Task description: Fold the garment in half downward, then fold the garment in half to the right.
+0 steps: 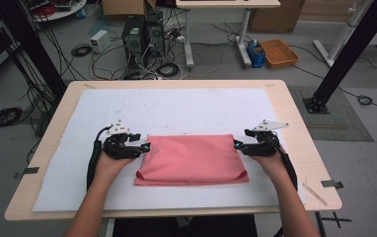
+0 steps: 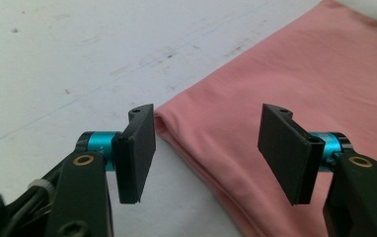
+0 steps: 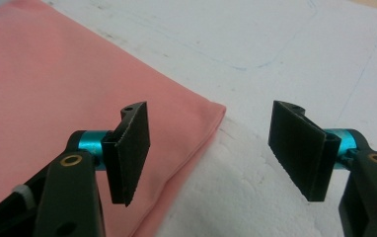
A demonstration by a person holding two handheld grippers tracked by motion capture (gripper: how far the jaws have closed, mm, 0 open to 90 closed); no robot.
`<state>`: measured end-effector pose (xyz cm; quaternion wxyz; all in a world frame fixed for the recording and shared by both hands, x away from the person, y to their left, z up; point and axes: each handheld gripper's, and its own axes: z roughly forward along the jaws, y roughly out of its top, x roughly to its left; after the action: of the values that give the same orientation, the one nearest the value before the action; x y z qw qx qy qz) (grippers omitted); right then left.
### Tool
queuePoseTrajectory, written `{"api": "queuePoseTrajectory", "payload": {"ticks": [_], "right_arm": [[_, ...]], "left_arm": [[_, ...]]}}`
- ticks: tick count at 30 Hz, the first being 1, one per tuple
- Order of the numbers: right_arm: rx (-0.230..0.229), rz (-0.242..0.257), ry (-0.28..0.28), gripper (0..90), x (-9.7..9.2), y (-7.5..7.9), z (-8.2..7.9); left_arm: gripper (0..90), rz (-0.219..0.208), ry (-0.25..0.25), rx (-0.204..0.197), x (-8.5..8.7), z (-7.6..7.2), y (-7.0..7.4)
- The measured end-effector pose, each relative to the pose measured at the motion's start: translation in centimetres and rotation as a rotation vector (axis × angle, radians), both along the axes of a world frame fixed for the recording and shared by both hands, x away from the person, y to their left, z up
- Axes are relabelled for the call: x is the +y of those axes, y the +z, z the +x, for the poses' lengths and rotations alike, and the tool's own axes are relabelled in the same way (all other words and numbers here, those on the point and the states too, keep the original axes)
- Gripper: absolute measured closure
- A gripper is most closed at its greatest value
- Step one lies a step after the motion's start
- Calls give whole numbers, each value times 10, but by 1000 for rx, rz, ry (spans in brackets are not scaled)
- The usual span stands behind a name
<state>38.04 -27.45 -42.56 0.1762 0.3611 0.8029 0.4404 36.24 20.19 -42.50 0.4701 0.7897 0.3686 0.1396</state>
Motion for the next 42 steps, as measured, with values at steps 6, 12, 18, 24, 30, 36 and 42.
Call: {"api": "queuePoseTrajectory", "payload": {"ticks": [6,12,18,24,30,36,42], "right_arm": [[-26,52,28,283,-4,4,-13],[-50,79,43,262,-10,14,-21],[-36,123,54,217,-15,21,-24],[-27,142,91,209,-9,27,-24],[-50,135,125,209,3,37,-26],[-45,115,126,210,13,38,-22],[-38,126,123,210,18,38,-18]], "left_arm": [[321,-3,-26,-8,-1,-19,5],[299,-15,-41,-19,7,-39,9],[237,-16,-65,-16,7,-56,9],[236,-11,-65,4,6,-64,4],[278,28,7,43,10,-62,-9],[294,39,27,85,11,-59,-21],[365,59,-2,105,7,-63,-25]]}}
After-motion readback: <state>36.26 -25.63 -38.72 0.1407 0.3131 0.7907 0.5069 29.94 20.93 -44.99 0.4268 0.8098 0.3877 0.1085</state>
